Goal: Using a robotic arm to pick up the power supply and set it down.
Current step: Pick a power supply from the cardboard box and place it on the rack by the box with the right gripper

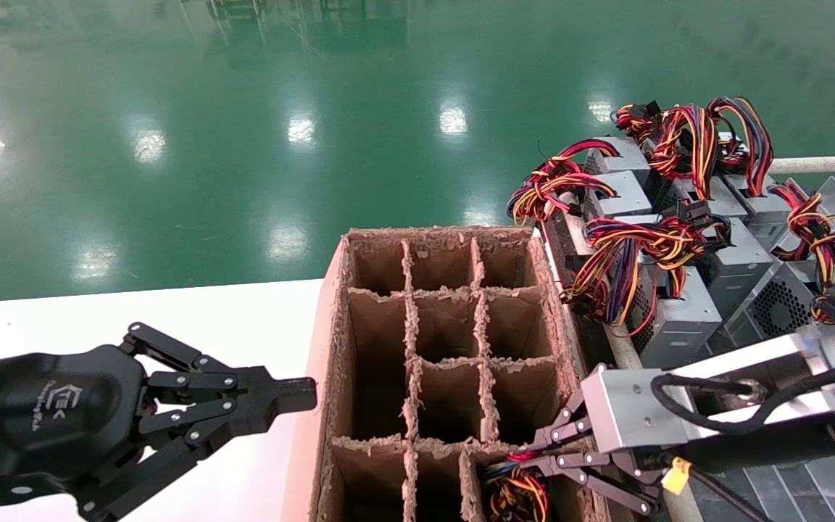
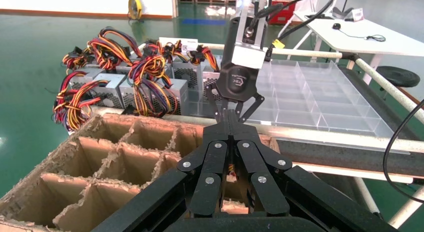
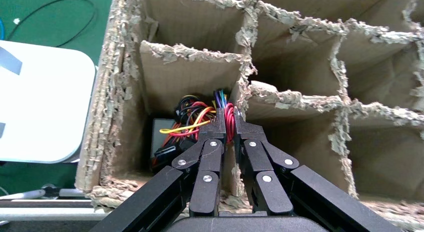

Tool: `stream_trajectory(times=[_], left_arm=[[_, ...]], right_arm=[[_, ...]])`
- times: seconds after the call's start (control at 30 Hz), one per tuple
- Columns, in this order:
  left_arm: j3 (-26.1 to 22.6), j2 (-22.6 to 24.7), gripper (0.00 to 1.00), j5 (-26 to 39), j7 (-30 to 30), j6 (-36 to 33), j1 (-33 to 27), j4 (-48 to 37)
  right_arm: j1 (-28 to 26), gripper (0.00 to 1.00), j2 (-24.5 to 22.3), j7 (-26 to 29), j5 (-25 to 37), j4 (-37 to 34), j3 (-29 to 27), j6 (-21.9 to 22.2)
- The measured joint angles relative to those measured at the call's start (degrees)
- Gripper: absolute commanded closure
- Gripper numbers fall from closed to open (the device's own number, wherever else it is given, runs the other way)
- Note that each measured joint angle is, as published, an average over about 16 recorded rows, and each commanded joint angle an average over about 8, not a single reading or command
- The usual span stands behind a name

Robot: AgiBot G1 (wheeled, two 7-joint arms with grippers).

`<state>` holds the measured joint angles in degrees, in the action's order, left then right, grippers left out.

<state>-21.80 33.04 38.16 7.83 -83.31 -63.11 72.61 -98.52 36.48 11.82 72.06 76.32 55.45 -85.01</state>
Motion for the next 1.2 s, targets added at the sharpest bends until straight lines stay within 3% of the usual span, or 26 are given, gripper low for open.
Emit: stream_trajectory(times=[0.77, 1.2], left_arm=[[-0.01, 0.0, 1.0, -0.01, 0.0, 0.0, 0.0, 0.0], [-0.02, -0.01, 1.0, -0.01, -0.01, 0.01, 0.0, 0.0]], right_arm=[[1.01, 1.0, 0.7, -1.3, 0.69, -0.39, 0.28, 2.13], [-1.2, 1.0, -1.72, -3.87, -1.31, 0.76, -2.16, 2.15]])
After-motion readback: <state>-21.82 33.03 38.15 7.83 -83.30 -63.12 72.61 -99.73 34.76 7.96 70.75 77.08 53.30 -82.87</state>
